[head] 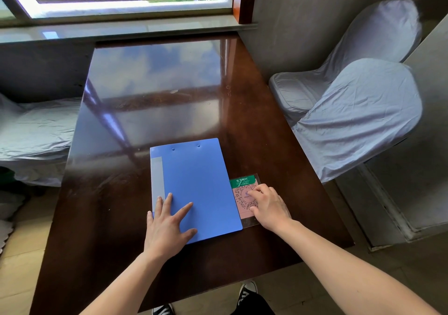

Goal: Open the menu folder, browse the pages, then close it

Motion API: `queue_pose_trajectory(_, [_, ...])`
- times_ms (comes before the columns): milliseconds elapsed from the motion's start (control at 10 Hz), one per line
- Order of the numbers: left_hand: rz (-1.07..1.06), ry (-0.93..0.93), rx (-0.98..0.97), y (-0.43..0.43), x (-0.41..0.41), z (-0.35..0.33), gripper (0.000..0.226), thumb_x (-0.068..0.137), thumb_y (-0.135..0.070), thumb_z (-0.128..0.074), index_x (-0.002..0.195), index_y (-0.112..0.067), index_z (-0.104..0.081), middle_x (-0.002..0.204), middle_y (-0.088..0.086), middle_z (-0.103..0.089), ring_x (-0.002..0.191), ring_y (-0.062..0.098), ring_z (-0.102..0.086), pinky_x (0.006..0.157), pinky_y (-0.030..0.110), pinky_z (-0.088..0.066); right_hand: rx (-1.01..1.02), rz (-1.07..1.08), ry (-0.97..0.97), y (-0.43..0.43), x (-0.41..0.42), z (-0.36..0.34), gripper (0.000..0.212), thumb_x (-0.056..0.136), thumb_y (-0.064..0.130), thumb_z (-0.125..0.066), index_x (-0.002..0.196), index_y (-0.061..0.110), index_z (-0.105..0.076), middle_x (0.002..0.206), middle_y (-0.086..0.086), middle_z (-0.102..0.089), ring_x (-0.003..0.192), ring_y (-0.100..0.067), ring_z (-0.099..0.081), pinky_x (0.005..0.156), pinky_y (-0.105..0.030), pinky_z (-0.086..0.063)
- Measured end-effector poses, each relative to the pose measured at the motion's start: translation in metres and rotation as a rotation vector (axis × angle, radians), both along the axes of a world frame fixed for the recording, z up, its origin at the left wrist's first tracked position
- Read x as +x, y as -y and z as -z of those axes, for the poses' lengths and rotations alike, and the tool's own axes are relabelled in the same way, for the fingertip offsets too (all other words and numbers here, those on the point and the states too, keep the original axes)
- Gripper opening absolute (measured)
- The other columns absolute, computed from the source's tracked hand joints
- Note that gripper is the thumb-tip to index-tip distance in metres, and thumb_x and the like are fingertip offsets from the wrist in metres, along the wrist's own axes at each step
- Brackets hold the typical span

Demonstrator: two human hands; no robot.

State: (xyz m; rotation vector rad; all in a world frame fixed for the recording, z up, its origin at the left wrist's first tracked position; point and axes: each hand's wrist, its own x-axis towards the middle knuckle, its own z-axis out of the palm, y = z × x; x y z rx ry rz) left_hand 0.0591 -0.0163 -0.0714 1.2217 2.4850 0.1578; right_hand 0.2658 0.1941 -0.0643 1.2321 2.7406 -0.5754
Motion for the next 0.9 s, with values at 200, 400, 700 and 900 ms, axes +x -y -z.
queue_pose_trajectory(200, [0.000,0.000,-0.002,0.000,-0.001,-0.003,0.074,0.080,-0.067,-0.060,0.146,-0.052,-0.029,0.167,0.007,-0.004,0.152,0.032,0.007,0.121,0.058,-0.010,0.011,0.003,-0.018,-0.002,0.002,-0.001,0.047,0.092,0.027,-0.068,0.137,0.022,-0.056,0.139,-0.001,-0.053,0.124,-0.020,-0.049,0.099,-0.035,-0.052])
queue_pose_trajectory(400, [0.001,0.006,-0.003,-0.002,-0.001,-0.005,0.074,0.081,-0.067,-0.060,0.146,-0.051,-0.030,0.167,0.007,-0.006,0.152,0.031,0.004,0.122,0.057,-0.012,0.001,-0.008,-0.001,-0.003,0.001,-0.001,0.045,0.093,0.028,-0.067,0.136,0.021,-0.056,0.139,0.000,-0.055,0.124,-0.020,-0.049,0.100,-0.035,-0.051])
queue_pose_trajectory(700, [-0.030,-0.025,-0.004,0.000,-0.004,-0.011,0.072,0.085,-0.064,-0.055,0.149,-0.047,-0.026,0.167,0.008,-0.007,0.153,0.031,0.004,0.121,0.054,-0.012,0.031,-0.014,-0.026,-0.004,-0.006,-0.011,0.041,0.092,0.030,-0.066,0.132,0.022,-0.059,0.136,0.001,-0.058,0.123,-0.020,-0.050,0.097,-0.035,-0.052])
queue_pose_trajectory(900, [-0.086,-0.097,0.032,-0.020,-0.014,-0.036,0.078,0.089,-0.061,-0.052,0.154,-0.038,-0.015,0.166,0.014,-0.009,0.152,0.033,0.001,0.121,0.051,-0.017,0.091,-0.087,-0.138,-0.008,-0.036,-0.041,0.040,0.092,0.028,-0.066,0.131,0.021,-0.061,0.132,0.003,-0.061,0.121,-0.020,-0.052,0.095,-0.037,-0.053])
